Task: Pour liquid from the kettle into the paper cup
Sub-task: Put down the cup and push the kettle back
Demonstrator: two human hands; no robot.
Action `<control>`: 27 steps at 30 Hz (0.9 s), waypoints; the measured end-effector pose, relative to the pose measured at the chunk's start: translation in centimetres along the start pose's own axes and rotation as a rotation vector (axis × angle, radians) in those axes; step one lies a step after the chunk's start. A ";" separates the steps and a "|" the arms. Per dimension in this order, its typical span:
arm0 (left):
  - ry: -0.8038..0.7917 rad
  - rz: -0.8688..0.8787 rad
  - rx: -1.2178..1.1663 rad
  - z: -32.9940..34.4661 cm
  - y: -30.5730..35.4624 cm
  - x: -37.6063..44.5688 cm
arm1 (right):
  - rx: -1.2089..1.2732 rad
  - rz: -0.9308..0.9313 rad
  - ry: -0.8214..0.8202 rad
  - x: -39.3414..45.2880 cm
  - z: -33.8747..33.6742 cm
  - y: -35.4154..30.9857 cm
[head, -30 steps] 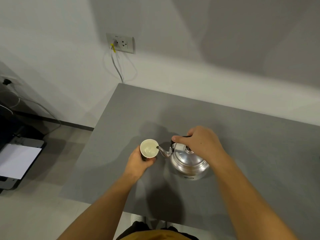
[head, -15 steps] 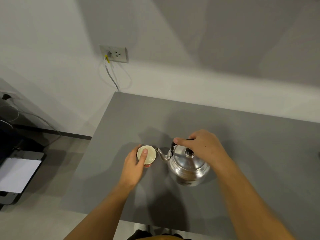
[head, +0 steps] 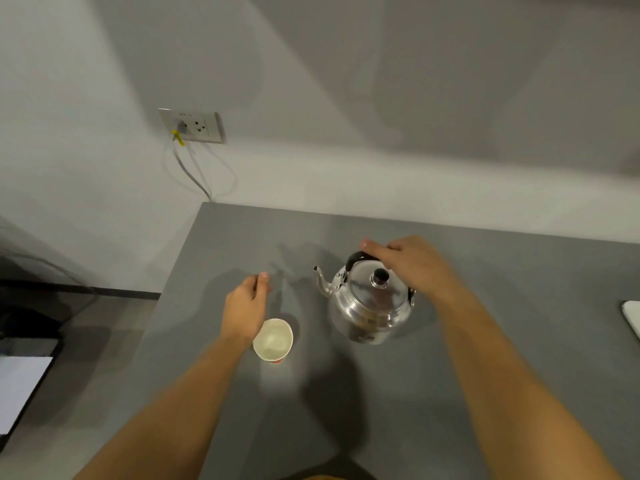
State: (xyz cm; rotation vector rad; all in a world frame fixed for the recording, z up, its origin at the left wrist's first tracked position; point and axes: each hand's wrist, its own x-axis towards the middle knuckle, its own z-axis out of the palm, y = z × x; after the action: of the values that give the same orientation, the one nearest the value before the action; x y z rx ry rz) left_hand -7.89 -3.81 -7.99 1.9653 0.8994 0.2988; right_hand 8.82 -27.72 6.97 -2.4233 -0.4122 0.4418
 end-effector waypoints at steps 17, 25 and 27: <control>-0.044 0.061 0.159 2.5 4.1 9.7 | 0.047 0.087 0.120 16.5 -0.1 0.2; -0.059 0.046 0.158 3.0 4.6 10.3 | 0.057 0.080 0.121 18.9 0.9 0.4; -0.064 0.039 0.148 3.0 4.7 10.1 | 0.046 0.061 0.121 19.2 1.0 0.4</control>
State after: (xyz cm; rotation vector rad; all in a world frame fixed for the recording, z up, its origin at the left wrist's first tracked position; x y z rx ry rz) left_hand 3.05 -0.14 -7.22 2.1184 0.8639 0.1948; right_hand 25.62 -19.96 1.93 -2.4081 -0.2732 0.3253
